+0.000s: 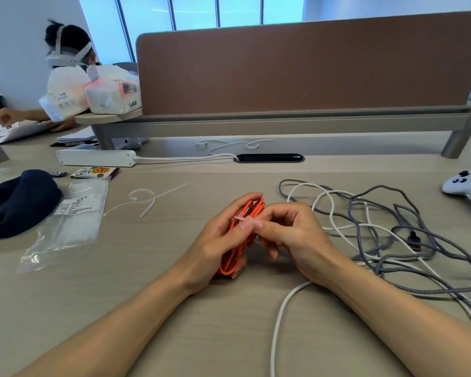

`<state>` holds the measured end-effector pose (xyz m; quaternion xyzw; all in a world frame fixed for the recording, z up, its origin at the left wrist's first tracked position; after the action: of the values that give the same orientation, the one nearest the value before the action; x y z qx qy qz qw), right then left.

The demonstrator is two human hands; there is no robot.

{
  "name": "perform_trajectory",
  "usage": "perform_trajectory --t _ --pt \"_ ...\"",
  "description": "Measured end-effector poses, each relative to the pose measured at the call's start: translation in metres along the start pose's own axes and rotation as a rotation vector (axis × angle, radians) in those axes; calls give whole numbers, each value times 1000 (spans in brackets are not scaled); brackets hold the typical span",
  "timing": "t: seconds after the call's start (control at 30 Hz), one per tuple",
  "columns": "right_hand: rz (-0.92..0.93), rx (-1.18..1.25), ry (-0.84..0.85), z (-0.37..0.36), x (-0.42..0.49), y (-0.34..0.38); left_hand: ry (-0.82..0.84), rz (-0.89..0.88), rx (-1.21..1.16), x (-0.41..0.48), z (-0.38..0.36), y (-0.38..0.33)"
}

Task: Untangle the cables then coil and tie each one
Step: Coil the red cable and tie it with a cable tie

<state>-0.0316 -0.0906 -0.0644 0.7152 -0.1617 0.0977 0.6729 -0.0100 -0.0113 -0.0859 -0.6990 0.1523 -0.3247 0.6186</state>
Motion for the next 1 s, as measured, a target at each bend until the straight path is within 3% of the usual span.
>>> perform_trajectory --t 0.13,0.4,0.67,0.83,1.0 --pt "-13 -80 -74 6 2 2 20 -94 93 -4 -1 -9" --pt "22 -78 -142 15 2 8 -256 -192 419 5 25 -13" --pt "99 -276 -7 -14 -2 15 -324 -412 826 0 19 -31" --pt "96 -372 9 -12 -2 14 -397 -390 882 1 30 -29" --pt "74 -411 48 -20 -6 21 -530 -247 939 10 56 -16"
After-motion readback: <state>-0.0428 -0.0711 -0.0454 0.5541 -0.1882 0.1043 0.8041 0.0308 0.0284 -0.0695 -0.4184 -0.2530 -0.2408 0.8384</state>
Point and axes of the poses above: each hand's wrist, its own x-axis towards the middle knuckle, its own z-axis out of the back of the hand, y = z × x, the point moved 10 cm from there along x, towards the middle knuckle, and after that the axes turned 8 degrees about -y, right-handed, at the moved point
